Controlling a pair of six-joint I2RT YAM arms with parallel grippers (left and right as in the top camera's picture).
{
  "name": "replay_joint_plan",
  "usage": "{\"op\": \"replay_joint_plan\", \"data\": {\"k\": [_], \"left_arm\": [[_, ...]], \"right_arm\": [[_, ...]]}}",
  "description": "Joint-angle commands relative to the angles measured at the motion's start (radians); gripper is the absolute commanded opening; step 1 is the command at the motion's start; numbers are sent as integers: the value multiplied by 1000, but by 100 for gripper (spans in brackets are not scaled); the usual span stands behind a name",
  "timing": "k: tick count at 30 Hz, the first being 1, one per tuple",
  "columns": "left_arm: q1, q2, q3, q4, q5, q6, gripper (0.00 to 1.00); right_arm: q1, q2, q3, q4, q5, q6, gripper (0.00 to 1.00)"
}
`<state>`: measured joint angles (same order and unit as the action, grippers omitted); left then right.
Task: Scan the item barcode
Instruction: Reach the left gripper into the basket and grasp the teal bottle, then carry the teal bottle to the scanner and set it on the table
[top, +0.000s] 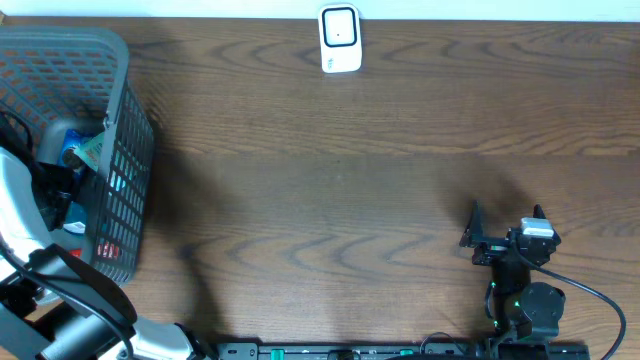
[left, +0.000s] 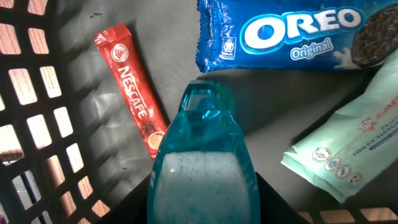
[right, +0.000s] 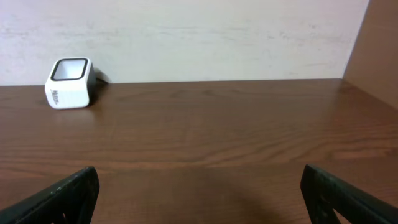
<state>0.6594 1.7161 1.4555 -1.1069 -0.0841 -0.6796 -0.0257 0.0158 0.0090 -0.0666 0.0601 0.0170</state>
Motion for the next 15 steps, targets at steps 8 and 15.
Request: {"op": "replay_joint_plan", "data": {"k": [8,15], "left_arm": [[3,-262,183,-10,-12,5,40],[2,-388,270,-9,88,10,40]], "right_arm": [[10,-3,-3,-1,9,-11,99],[10,-3,-3,-1,9,-11,99]]}}
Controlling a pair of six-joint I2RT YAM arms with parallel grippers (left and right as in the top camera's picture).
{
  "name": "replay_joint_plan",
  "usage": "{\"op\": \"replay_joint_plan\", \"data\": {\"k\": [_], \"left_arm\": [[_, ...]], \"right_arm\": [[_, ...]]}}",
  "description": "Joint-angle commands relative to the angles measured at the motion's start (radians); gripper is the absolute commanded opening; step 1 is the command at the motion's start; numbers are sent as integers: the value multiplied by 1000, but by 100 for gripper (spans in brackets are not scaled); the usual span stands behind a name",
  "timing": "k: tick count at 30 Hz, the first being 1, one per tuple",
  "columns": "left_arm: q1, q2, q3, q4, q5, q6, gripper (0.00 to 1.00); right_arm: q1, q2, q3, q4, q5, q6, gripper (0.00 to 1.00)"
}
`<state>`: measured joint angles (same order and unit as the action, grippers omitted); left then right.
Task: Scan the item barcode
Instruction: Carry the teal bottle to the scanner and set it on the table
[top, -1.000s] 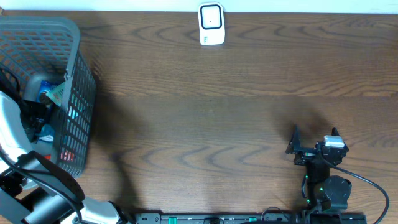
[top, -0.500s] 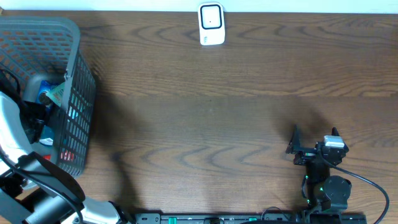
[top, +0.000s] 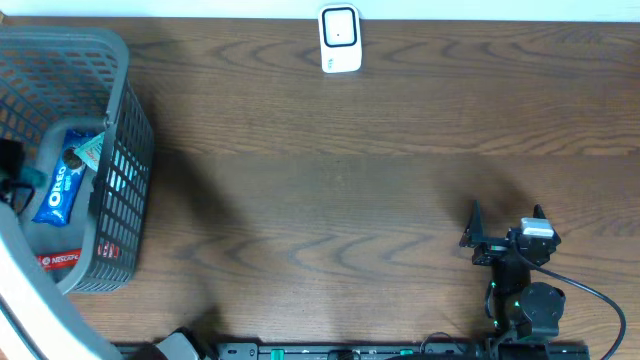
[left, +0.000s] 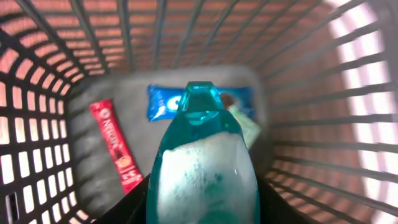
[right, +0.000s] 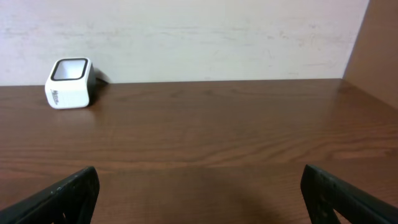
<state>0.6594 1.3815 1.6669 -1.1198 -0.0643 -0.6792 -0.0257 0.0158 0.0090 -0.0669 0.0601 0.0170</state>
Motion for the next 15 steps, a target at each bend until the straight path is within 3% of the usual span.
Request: {"op": "replay_joint_plan", "data": {"k": [1,8,15], "left_arm": [[2,-67,70,4,94,10,40],[-53,-155,99,8,327,11,40],[-322,-156,99,3,348,0,40]], "right_arm": [[10,-3,-3,-1,9,-11,99],[10,-3,-3,-1,9,-11,99],[10,-3,-3,-1,9,-11,99]]}}
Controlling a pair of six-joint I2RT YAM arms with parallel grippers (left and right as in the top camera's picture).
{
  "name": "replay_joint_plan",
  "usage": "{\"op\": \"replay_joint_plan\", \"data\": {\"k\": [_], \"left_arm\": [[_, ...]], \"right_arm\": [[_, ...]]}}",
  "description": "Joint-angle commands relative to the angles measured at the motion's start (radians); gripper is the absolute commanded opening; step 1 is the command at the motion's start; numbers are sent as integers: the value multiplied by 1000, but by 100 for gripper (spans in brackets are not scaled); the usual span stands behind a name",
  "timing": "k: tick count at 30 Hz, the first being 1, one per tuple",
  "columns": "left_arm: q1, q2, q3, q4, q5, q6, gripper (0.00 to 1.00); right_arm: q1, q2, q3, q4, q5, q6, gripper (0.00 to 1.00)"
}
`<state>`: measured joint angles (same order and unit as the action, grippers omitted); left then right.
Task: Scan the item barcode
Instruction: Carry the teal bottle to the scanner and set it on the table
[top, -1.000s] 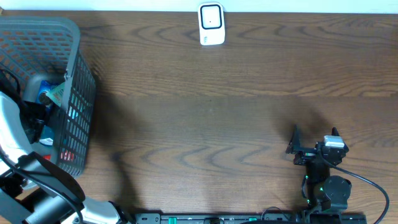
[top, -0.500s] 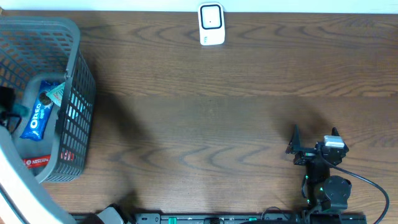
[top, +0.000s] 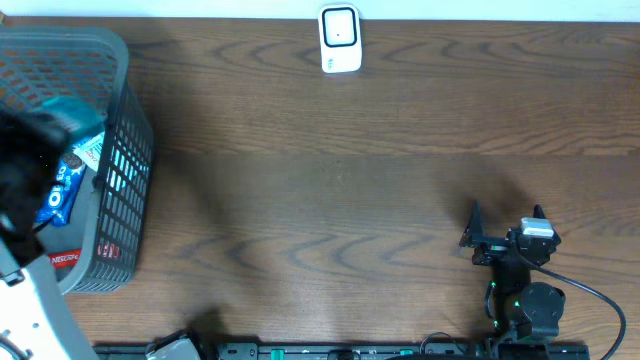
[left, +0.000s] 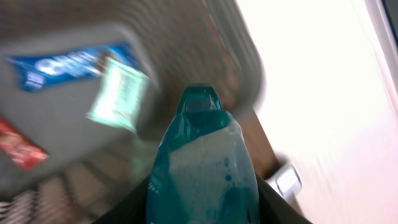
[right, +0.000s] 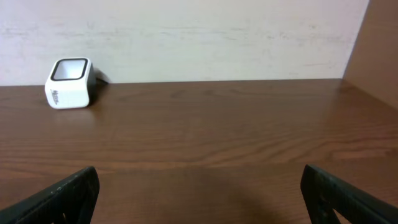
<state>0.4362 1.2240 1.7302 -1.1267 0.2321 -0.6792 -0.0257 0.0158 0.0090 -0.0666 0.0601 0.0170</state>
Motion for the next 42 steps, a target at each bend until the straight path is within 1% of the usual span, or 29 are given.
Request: {"op": "replay_joint_plan", "data": {"k": [1,5,10,14,16,19,25,28,35,39,42], "left_arm": [[-144,7,35,11,51,0,40],[-327,49,35,8,6,-44,40],[-549,138,35,-9,-146,-162,40],[-707,246,35,-32,-308,-316,40],[-763,302,35,-39,-335,-398,40],[-838,406,35,-39,-369,-557,40],[-916,583,35,-39,-380,-871,40],[-940,652,35,-39,-363,-989,40],[-971,775,35,-36,-343,-1127,40],[-970,796,35,-8,-322,-1141,40],[-970,796,34,4,-322,-1155,45]], "right_arm": [[10,-3,-3,-1,9,-11,99],[10,-3,-3,-1,9,-11,99],[10,-3,-3,-1,9,-11,99],[10,-3,-3,-1,9,-11,99],[10,-3,-3,-1,9,-11,99],[10,-3,-3,-1,9,-11,99],[10,-3,-3,-1,9,-11,99],[10,-3,-3,-1,9,-11,99],[10,-3,-3,-1,9,-11,99],[10,-3,-3,-1,9,-11,99],[10,-3,-3,-1,9,-11,99]]}}
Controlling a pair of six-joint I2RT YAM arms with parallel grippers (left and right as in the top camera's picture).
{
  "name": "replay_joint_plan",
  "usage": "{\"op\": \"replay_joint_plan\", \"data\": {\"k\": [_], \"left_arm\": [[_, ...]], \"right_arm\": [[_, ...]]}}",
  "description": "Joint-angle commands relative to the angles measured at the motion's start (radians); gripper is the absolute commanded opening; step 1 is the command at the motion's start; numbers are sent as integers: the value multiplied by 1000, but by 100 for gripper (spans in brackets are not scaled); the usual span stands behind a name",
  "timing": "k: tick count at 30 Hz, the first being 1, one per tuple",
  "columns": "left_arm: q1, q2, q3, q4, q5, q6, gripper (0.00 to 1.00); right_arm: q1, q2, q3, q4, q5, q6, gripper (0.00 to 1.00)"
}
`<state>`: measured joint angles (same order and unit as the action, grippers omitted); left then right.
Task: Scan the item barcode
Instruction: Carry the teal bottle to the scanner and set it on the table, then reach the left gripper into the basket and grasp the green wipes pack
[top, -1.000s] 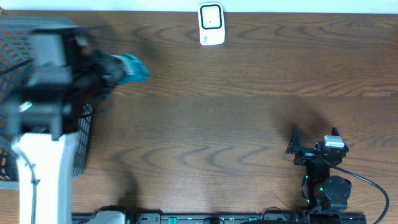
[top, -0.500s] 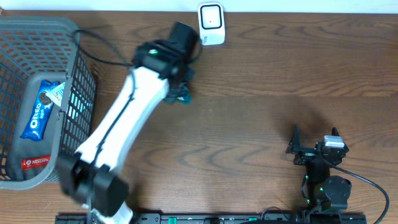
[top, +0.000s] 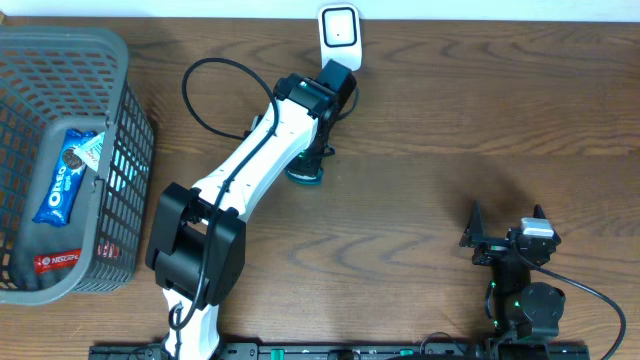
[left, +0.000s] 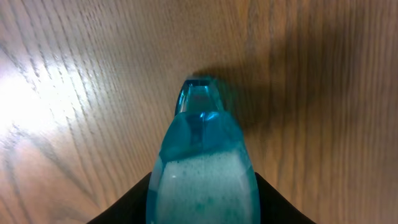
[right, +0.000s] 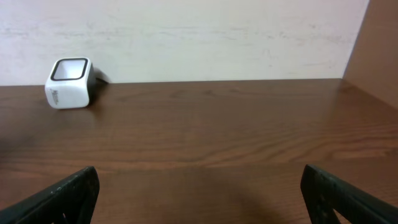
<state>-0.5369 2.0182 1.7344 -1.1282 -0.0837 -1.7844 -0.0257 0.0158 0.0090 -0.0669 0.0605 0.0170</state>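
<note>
A teal bottle of foamy liquid (left: 202, 168) fills the left wrist view, with my left gripper (left: 202, 202) shut on it and its tip pointing at the wood just below. From overhead the bottle (top: 304, 177) shows under the outstretched left arm, in front of the white barcode scanner (top: 339, 38) at the table's far edge. Whether the bottle touches the table cannot be told. The scanner (right: 69, 83) also shows at the left of the right wrist view. My right gripper (top: 503, 232) rests open at the near right, nothing between its fingers (right: 62, 196).
A grey mesh basket (top: 125, 130) stands at the far left. It holds a blue Oreo pack (top: 60, 188), a pale green tissue pack (top: 92, 150) and a red Nescafe stick (top: 60, 260). A wall runs behind the scanner.
My left arm has moved from over the basket at the left to the middle of the table, in front of the scanner, with the teal bottle still held. The right arm has stayed put.
My left gripper was shut on the teal bottle low inside the basket, beside the Oreo pack and Nescafe stick. Then it held the bottle higher in the basket, then above the rim. Now the bottle is near the scanner. The right gripper stayed open throughout.
</note>
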Motion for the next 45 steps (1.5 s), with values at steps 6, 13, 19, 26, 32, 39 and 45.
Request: {"op": "replay_joint_plan", "data": {"k": [6,13,19,26,32,39,45], "left_arm": [[3,2,31,8,5,5,83],[19,-51,31,9,16,35,95],[65,-193,32,13,4,133,96],[159,-433,32,36,-21,435,96],[331,-638,34,52,-72,811,97],[679,-716,33,-3,-202,1130,98],[943,-616,6,-34,-106,1194,98]], "right_arm": [[10,-3,-3,-1,9,-11,99],[10,-3,-3,-1,9,-11,99],[10,-3,-3,-1,9,-11,99],[10,-3,-3,-1,9,-11,99],[10,-3,-3,-1,9,-11,99],[10,-3,-3,-1,9,-11,99],[10,-3,-3,-1,9,-11,99]]}}
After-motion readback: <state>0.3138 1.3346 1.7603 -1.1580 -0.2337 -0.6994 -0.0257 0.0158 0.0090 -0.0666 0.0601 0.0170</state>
